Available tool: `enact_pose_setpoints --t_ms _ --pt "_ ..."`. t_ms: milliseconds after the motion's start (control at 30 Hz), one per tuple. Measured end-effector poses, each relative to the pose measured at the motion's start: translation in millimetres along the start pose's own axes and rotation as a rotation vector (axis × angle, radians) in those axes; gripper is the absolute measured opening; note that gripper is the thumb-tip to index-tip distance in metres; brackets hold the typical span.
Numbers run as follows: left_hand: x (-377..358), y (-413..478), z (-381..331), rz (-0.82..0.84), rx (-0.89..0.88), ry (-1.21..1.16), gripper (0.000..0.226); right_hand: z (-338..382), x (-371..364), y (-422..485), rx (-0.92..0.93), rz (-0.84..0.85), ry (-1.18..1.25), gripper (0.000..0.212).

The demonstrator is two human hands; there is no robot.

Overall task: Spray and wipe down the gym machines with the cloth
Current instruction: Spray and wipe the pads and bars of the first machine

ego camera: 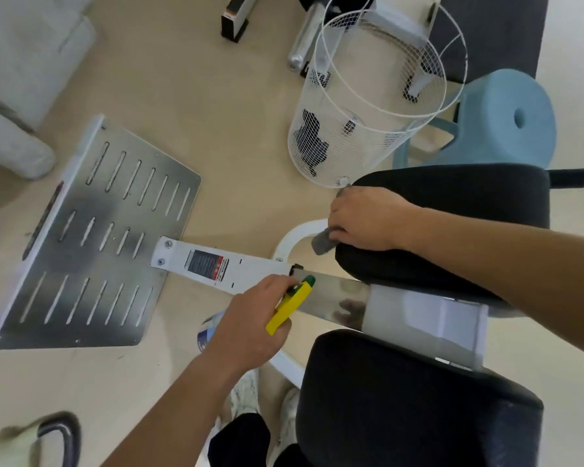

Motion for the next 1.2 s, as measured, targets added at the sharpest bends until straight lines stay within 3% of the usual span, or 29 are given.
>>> enact_pose_setpoints --t_ms 133,233,400,600,867,1067,1200 --pt "-11 -5 -21 0.015 -0.080 0.069 0.049 26 2 -54 0.124 0.031 0.227 0.038" --pt "-24 -11 -44 0.030 -0.163 0.126 0.046 -3 23 -89 -0.079 -0.179 0.388 0.043" --pt "-41 -15 -91 0.011 -0.213 0.171 0.045 -58 55 -136 -0.440 -0.513 0.508 0.029" --pt "-65 -20 -157 0.008 -0.340 0.198 0.043 -83 71 -194 -0.557 -0.689 0.514 0.031" --pt "-84 -15 -179 0.021 -0.345 0.284 0.026 -93 46 -254 -0.696 -0.721 0.559 0.026" --pt "-76 -19 -153 0.003 -0.277 0.321 0.029 -87 45 -259 -0.665 -0.842 0.566 0.033" --pt "-69 -19 -124 0.007 -0.212 0.358 0.035 -70 56 -251 -0.510 -0.883 0.522 0.027"
Point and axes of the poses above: each hand's wrist, its own y-axis towards the middle knuckle, its own x-axis out of the back of the hand, z = x × y, the point moved 5 cm from there along y, towards the middle knuckle, and after that the axes turned 7 degrees about -z, right-handed, at the moved point
